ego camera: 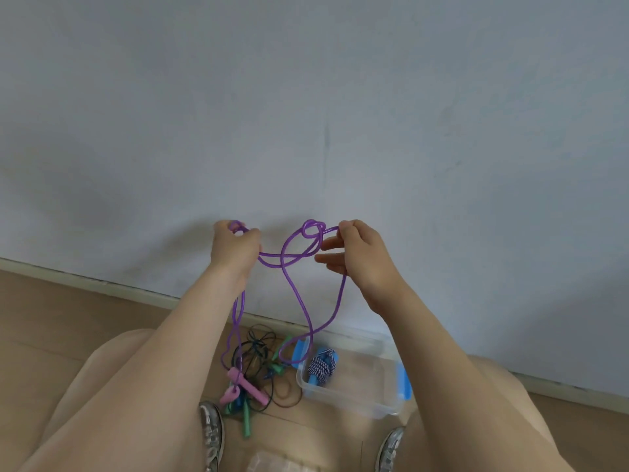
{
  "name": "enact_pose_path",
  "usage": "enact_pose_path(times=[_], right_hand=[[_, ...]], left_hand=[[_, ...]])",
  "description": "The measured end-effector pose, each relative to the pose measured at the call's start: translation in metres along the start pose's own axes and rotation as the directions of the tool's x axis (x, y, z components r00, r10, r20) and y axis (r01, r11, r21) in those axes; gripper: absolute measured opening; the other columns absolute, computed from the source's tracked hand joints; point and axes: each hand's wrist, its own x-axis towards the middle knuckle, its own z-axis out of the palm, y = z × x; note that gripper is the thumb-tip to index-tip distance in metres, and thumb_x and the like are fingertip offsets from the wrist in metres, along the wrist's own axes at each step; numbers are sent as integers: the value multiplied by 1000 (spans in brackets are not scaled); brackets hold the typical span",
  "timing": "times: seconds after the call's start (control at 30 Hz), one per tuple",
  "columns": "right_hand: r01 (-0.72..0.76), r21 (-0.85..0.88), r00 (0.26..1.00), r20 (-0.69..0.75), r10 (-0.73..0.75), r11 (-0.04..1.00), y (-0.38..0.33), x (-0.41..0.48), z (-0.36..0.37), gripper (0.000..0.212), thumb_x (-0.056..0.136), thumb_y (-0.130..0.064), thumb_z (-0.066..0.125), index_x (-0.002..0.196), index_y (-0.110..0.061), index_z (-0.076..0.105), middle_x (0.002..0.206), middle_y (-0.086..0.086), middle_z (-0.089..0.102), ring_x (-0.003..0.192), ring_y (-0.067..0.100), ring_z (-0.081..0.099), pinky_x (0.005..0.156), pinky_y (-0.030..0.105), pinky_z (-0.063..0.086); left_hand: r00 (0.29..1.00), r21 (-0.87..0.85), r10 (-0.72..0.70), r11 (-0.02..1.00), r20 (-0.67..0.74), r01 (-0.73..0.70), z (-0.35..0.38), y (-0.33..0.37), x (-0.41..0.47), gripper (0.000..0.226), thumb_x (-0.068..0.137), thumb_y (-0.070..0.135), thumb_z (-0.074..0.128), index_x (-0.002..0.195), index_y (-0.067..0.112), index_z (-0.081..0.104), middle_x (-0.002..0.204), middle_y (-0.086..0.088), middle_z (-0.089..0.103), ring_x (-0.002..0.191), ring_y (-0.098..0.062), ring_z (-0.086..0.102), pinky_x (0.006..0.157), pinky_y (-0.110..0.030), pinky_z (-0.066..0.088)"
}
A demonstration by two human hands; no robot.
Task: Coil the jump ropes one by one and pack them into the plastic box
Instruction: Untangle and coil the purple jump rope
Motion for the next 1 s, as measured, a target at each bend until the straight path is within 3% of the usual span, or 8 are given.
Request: enact_pose_path(times=[0.1, 0.23, 0.47, 0.57, 0.63, 0.77, 0.87, 1.0], right_hand=[[-58, 178, 998, 50, 49, 982, -6, -6, -1, 29, 115, -31, 30, 117, -14, 54, 116, 18, 69, 86, 36, 80, 93, 55, 62], [-77, 246, 996, 70, 62, 966, -11, -10, -1, 30, 115, -33, 29, 127, -13, 48, 114, 19, 63, 81, 43, 78, 84, 58, 64], [86, 182, 987, 117, -109, 979, -17, -17, 2, 29, 116, -27, 29, 107, -11, 52, 107, 22, 68, 83, 38, 79, 69, 38, 62], [133, 139, 981, 125, -151, 981, -17, -17, 3, 31, 115, -24, 31, 102, -9, 54, 102, 18, 72, 83, 27, 76, 68, 35, 56], [145, 133, 979, 121, -161, 980, -16, -17, 3, 31, 114, -24, 32, 101, -8, 55, 101, 16, 74, 83, 23, 73, 69, 37, 56], [119, 157, 985, 104, -136, 980, -16, -17, 1, 36, 115, -25, 32, 108, 0, 58, 105, 8, 79, 84, 25, 74, 73, 41, 62], [101, 196, 990, 77, -118, 975, -15, -15, 0, 36, 114, -22, 37, 108, 5, 59, 102, 19, 77, 82, 25, 72, 72, 39, 64], [122, 164, 990, 47, -131, 979, -9, -10, 0, 35, 113, -23, 42, 101, 4, 60, 96, 30, 69, 78, 28, 69, 69, 44, 64]], left_hand=[[992, 152, 100, 982, 79, -111, -1, -6, 2, 8, 93, 14, 67, 100, 19, 65, 91, -5, 64, 71, -22, 51, 53, -26, 35], [973, 445, 215, 865, 85, -230, -7, -11, 1, 22, 93, 27, 73, 110, 14, 66, 107, -3, 63, 99, -25, 58, 80, -31, 42], [903, 809, -21, 452, 430, -375, -7, -24, -2, 32, 104, 54, 52, 101, 25, 65, 114, -8, 66, 103, -26, 58, 84, -35, 44], [810, 708, -85, 543, 581, -451, -3, -12, -16, 20, 106, 20, 54, 111, 22, 73, 123, 0, 68, 116, -22, 61, 96, -35, 49], [708, 559, -77, 675, 702, -481, -3, 4, -33, 40, 100, 0, 52, 115, 30, 75, 131, 9, 65, 128, -16, 57, 105, -35, 45], [574, 168, 10, 952, 819, -255, -5, 25, -56, 46, 79, -7, 46, 102, 21, 75, 115, -9, 78, 122, -25, 70, 116, -47, 44], [560, 41, 17, 995, 829, -91, -4, 25, -55, 37, 89, -1, 51, 117, 8, 73, 107, -17, 75, 106, -35, 73, 104, -51, 55], [538, 90, -28, 992, 842, -90, -3, 26, -56, 46, 90, 22, 61, 132, 2, 65, 104, -21, 72, 89, -29, 67, 77, -42, 59]])
